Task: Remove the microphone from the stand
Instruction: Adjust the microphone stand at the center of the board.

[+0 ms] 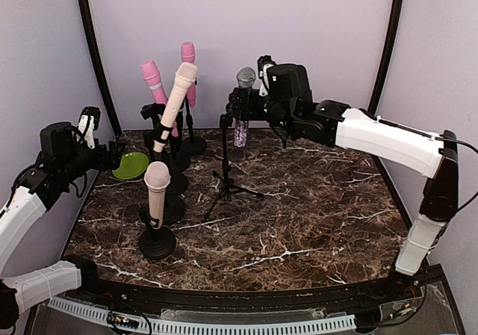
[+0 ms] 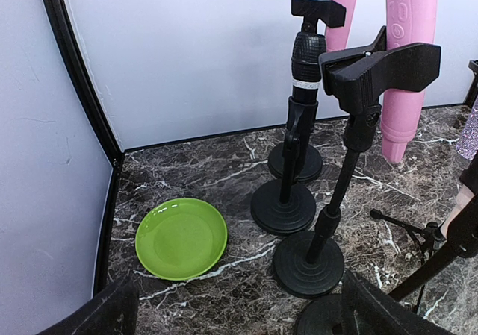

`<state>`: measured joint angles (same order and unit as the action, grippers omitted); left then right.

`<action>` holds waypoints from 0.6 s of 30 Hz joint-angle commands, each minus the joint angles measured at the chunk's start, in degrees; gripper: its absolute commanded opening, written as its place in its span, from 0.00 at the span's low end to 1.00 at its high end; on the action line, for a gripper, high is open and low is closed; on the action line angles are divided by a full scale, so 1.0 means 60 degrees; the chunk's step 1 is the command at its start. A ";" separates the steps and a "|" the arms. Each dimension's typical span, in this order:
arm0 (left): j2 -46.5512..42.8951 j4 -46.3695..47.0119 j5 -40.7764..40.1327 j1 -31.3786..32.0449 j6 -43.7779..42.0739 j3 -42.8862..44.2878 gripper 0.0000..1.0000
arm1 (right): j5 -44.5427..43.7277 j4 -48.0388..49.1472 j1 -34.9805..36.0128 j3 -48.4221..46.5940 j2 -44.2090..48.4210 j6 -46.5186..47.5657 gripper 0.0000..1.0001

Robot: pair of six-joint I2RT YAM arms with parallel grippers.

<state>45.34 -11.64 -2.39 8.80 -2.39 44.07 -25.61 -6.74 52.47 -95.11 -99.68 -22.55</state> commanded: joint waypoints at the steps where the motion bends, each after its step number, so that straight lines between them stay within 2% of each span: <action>1: -0.0157 0.0124 0.0056 -0.0060 -0.0080 -0.0109 0.96 | -0.0321 -0.1026 -0.0081 -0.0354 -0.0533 0.0204 0.99; 9: -0.0160 0.0132 0.0064 -0.0060 -0.0085 -0.0110 0.96 | -0.0273 -0.1191 -0.0098 -0.0157 -0.0702 0.0176 0.99; 18: -0.0160 0.0133 0.0049 -0.0060 -0.0085 -0.0111 0.96 | 0.0094 -0.0694 -0.0215 0.0415 -0.0090 0.0119 0.99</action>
<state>45.30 -11.64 -2.37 8.80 -2.42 44.07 -26.52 -14.22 52.27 -93.89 -103.53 -21.65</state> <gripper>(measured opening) 0.962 0.986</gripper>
